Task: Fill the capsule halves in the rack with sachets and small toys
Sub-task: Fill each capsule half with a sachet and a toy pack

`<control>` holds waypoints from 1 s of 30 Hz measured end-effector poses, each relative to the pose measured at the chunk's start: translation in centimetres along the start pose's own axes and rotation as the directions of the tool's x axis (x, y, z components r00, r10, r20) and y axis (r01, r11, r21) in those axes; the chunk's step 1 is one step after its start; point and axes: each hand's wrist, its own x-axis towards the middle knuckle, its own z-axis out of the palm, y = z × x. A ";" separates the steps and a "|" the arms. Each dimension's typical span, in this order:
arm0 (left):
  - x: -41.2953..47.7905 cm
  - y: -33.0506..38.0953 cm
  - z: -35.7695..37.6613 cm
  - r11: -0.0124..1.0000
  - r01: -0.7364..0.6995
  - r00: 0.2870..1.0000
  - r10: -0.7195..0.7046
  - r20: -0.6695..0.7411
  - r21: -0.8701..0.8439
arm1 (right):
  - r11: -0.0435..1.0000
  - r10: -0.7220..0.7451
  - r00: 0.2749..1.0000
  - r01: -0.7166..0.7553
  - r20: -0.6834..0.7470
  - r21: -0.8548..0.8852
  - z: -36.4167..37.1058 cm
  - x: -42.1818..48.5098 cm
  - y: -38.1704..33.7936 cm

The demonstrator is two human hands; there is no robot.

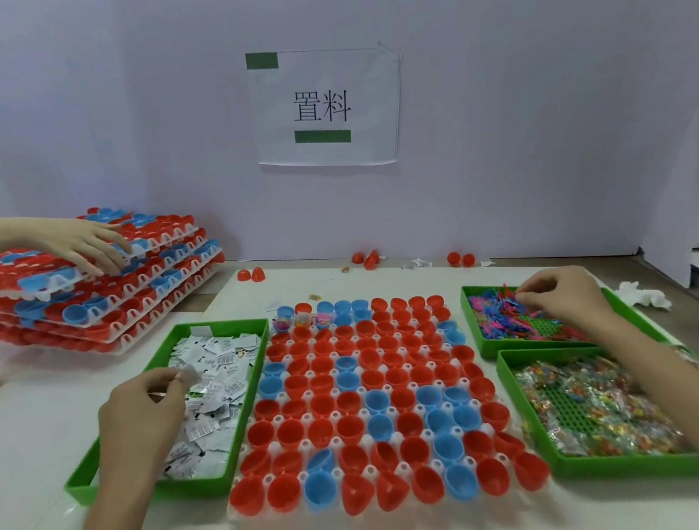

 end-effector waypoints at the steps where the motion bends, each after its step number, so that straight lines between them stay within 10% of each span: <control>1: 0.0 0.1 0.0 1.000 -0.002 1.000 0.002 -0.007 -0.003 | 1.000 0.001 1.000 -0.001 -0.010 0.001 0.1 -0.1 0.1; 10: -0.4 0.5 -0.3 1.000 -0.014 1.000 0.014 0.023 0.008 | 0.965 -0.071 0.978 0.117 0.195 -0.237 2.0 -1.4 0.8; 30: -1.0 1.4 -0.7 0.980 -0.179 0.984 0.177 -0.035 -0.084 | 0.966 -0.100 0.992 0.114 0.072 -0.231 2.2 -1.0 0.3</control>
